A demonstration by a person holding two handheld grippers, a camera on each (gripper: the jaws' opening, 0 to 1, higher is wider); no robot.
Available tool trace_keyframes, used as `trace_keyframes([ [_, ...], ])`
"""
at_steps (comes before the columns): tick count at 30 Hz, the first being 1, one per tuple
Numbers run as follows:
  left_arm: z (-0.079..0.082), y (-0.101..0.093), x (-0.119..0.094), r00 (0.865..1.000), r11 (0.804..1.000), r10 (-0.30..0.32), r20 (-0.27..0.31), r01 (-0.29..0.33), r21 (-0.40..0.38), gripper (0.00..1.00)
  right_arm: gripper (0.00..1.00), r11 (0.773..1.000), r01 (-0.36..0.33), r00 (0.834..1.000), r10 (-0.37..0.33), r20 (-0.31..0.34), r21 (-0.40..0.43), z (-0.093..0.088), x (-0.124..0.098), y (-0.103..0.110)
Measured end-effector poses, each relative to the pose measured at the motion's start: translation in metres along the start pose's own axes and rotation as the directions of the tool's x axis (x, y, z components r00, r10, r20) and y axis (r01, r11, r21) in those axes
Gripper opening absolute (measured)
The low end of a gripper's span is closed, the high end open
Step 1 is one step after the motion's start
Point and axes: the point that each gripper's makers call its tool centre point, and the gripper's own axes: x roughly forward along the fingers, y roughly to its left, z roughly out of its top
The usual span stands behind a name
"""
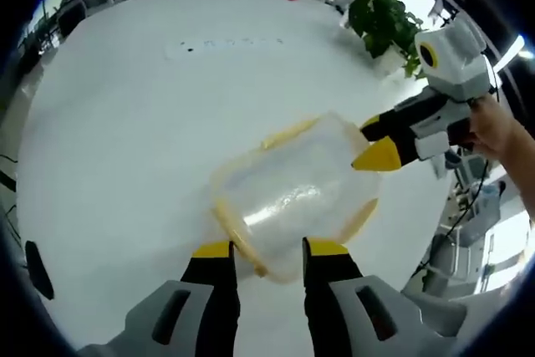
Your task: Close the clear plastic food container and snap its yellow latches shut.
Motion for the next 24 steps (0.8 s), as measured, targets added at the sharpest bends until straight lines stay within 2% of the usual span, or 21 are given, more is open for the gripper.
trace_keyframes([
  [11,0.001,-0.001,-0.006,1.000,1.000,-0.017,0.002,0.017,0.014,0.28,0.29,0.999,0.015,0.999,-0.014,-0.029,0.039,-0.007,-0.002,0.006],
  [19,0.002,0.004,-0.011,0.999,0.999,-0.031,-0.023,0.032,0.038,0.28,0.29,0.990,0.053,0.999,-0.053,-0.001,0.131,-0.019,-0.001,0.018],
  [24,0.002,0.006,-0.014,0.999,0.998,-0.034,-0.023,0.035,0.047,0.28,0.30,0.985,0.068,0.997,-0.072,0.018,0.158,-0.021,-0.002,0.020],
])
